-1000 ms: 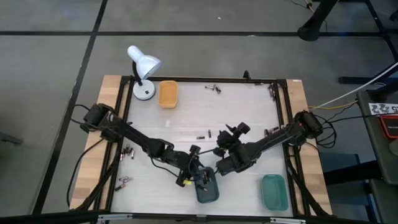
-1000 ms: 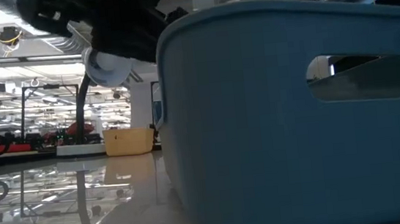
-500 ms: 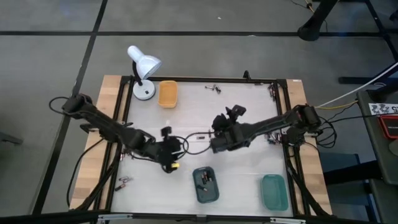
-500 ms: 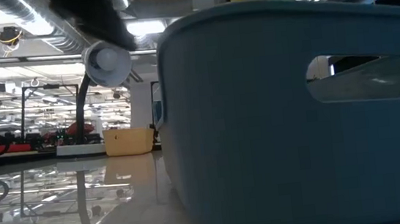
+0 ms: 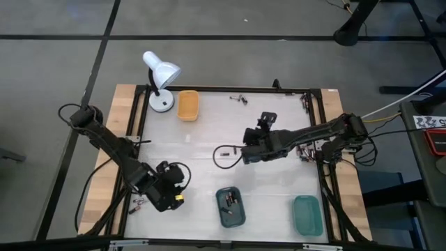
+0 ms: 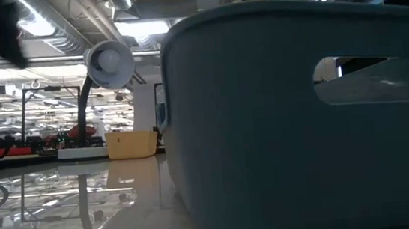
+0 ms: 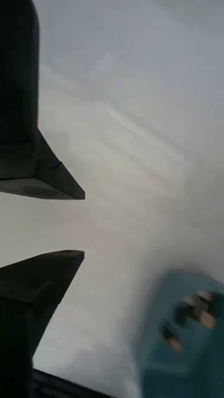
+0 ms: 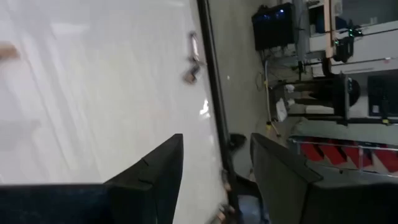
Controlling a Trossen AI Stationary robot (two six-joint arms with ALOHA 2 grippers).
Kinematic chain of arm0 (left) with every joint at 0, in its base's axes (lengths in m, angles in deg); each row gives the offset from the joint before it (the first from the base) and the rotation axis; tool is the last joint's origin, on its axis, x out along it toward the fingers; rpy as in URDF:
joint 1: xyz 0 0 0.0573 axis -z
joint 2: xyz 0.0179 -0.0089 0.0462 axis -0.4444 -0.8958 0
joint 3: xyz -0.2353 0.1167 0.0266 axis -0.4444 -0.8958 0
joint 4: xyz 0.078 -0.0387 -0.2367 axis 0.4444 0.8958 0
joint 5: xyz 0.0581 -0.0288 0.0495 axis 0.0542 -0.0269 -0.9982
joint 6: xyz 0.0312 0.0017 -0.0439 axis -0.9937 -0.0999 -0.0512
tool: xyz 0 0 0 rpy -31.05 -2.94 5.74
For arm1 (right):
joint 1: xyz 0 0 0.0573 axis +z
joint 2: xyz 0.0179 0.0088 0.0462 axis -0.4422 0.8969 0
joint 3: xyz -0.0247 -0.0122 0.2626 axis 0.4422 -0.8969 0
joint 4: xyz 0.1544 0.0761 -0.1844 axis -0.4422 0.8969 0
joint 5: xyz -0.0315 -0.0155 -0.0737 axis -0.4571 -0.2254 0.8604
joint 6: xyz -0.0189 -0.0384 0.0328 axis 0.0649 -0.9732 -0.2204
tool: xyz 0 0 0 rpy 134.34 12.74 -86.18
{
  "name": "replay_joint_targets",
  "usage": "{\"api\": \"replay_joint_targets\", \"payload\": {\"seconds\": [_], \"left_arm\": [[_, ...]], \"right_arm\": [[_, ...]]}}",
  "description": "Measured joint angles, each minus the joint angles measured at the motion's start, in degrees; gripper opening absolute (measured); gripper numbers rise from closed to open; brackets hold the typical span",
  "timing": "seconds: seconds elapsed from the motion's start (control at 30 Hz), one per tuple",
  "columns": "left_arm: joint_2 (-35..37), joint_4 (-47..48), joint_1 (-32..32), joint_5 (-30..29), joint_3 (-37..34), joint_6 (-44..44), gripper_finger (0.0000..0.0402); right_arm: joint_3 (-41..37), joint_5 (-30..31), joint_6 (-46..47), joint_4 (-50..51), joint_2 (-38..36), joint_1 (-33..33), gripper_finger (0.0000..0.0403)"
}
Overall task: Sort batteries
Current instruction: Put the black battery into the blue bin
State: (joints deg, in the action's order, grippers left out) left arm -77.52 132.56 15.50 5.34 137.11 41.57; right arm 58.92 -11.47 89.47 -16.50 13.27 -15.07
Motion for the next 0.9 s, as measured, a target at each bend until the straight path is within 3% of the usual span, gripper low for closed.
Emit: {"api": "replay_joint_targets", "payload": {"seconds": [0.23,0.6,0.9], "left_arm": [[-2.8,6.9,-0.4,11.9,0.1,8.9,0.0131],[-6.4,4.8,-1.0,34.2,0.1,16.0,0.0131],[-6.8,8.8,3.8,42.5,0.1,23.8,0.0131]], "right_arm": [[-11.7,-2.4,-2.4,-6.3,-13.9,0.0,0.0188],[-36.3,-11.4,-4.2,-21.3,-39.9,0.0,0.0188],[-42.2,-17.1,-5.9,-27.2,-49.4,0.0,0.0188]]}}
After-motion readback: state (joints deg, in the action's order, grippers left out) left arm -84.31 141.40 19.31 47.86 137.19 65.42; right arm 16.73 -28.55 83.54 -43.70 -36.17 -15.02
